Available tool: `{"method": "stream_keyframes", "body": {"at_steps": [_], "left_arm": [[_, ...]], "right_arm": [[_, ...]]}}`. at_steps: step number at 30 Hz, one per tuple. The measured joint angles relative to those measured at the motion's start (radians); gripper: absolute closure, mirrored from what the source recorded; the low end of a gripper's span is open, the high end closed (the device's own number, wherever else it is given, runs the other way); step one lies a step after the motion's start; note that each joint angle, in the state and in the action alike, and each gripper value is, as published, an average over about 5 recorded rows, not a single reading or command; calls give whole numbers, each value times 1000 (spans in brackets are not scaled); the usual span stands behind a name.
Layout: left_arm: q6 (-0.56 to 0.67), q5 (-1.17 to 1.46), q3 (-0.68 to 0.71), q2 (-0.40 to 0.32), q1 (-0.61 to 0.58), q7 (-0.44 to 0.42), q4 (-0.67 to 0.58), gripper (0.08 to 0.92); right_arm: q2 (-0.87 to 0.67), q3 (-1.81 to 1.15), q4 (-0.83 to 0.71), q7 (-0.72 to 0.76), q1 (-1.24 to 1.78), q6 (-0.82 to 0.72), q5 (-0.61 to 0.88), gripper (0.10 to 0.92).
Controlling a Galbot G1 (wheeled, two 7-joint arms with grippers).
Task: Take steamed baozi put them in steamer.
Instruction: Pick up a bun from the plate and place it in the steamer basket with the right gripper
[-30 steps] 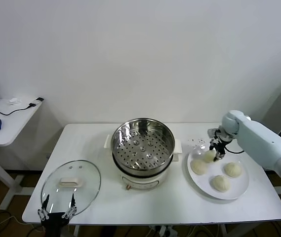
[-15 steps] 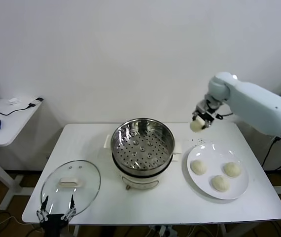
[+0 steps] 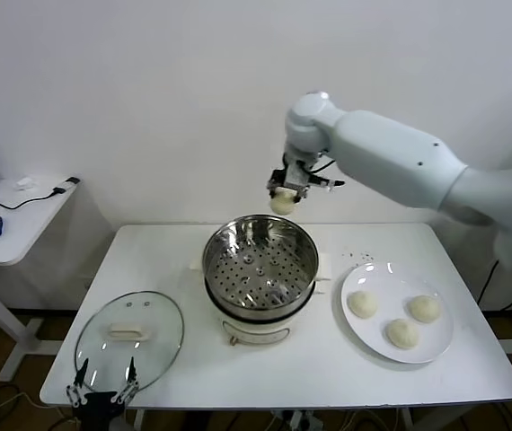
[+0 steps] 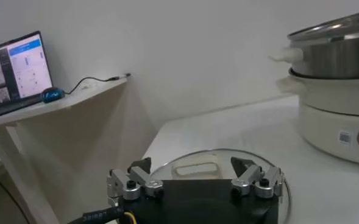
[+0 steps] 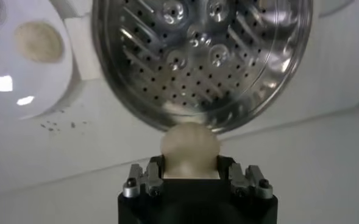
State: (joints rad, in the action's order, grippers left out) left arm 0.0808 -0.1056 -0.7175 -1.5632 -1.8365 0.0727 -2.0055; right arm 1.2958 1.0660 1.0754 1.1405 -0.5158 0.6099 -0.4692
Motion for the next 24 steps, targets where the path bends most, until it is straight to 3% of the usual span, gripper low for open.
{"method": "stream_keyframes", "body": {"at_steps": [19,24], "left_arm": [[2,18,-3,9,-9,3,11,177],[3,20,-3,10,-8,4,16,177]], "right_arm": [[95,-29,-83,-29,187,64,-207,445],[100,-33,-98,-33,207,66,-223,404]]}}
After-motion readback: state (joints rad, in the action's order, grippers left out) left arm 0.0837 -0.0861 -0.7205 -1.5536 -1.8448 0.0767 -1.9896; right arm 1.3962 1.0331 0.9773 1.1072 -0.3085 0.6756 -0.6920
